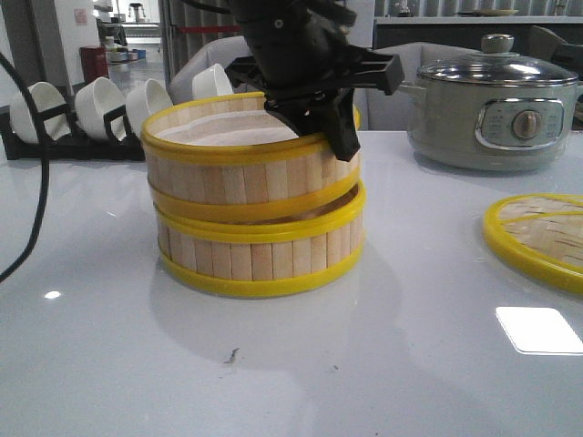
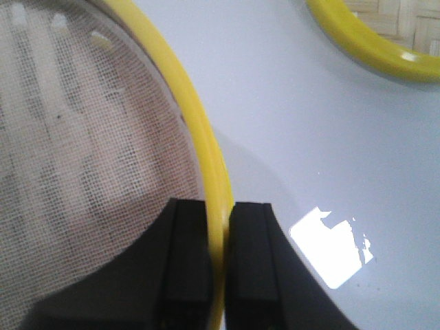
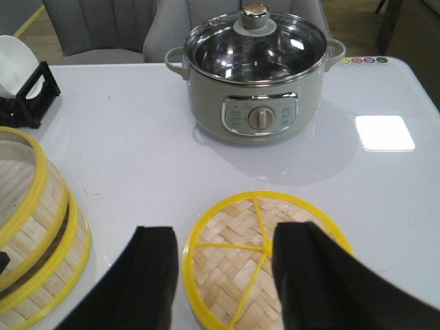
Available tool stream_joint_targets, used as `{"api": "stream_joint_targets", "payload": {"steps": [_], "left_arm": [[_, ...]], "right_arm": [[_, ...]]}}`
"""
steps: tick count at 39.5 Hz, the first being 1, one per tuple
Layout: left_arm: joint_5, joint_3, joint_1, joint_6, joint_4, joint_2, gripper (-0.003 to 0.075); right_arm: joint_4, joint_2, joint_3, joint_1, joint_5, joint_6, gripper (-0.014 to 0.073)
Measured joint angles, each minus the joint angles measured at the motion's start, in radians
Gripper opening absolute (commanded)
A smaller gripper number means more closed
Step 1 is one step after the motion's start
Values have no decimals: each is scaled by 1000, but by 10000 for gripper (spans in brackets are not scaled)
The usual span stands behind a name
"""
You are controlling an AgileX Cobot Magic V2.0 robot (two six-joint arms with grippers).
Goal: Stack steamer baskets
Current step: 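Lower the held basket onto the center basket with the left gripper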
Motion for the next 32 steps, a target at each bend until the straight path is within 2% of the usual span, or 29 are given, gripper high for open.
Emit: {"api": "stream_joint_targets", "payload": {"steps": [13,32], "left_arm": [[25,0,0,0,-12,2,86],[-22,0,-12,0,-34,9,86]], "right_arm": [[0,0,0,0,8,0,433],[0,0,0,0,8,0,433]]}}
